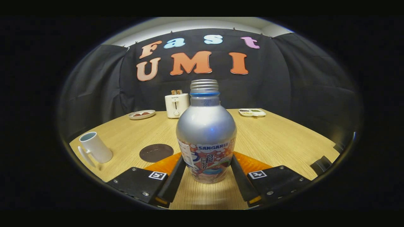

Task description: Take the bottle from table, then pour the juice into the cup, finally place the bottle on the coaster

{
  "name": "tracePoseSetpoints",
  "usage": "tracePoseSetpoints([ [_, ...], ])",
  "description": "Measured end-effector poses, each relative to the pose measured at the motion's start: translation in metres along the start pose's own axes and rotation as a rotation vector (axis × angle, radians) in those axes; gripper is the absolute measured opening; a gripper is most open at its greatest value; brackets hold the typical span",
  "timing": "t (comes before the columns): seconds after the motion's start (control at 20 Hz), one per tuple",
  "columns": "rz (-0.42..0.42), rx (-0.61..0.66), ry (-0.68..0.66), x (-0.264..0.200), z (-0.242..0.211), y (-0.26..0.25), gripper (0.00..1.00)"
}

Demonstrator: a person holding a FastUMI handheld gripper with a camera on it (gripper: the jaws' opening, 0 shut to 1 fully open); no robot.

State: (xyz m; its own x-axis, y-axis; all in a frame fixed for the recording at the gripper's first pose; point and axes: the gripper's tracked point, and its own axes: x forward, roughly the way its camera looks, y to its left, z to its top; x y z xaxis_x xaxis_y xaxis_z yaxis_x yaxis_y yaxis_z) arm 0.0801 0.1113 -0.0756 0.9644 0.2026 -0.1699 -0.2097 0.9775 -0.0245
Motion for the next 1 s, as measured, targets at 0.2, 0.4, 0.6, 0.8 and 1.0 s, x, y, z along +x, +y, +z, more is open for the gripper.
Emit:
tracePoseSetpoints([
  [0.2, -0.020, -0.044, -0.004, -0.005, 0.005, -0.001, 0.78],
  [0.4, -0.023, -0.081, -0.022, -0.014, 0.015, 0.003, 0.78],
  [0.6, -0.048, -0.166, -0.039, -0.023, 0.026, 0.007, 0.78],
  [0.8, -0.061, -0.261, -0.061, -0.035, 0.036, 0.022, 0.78],
  [1.0, -0.073, -0.361, -0.073, -0.041, 0.043, 0.040, 0.78],
])
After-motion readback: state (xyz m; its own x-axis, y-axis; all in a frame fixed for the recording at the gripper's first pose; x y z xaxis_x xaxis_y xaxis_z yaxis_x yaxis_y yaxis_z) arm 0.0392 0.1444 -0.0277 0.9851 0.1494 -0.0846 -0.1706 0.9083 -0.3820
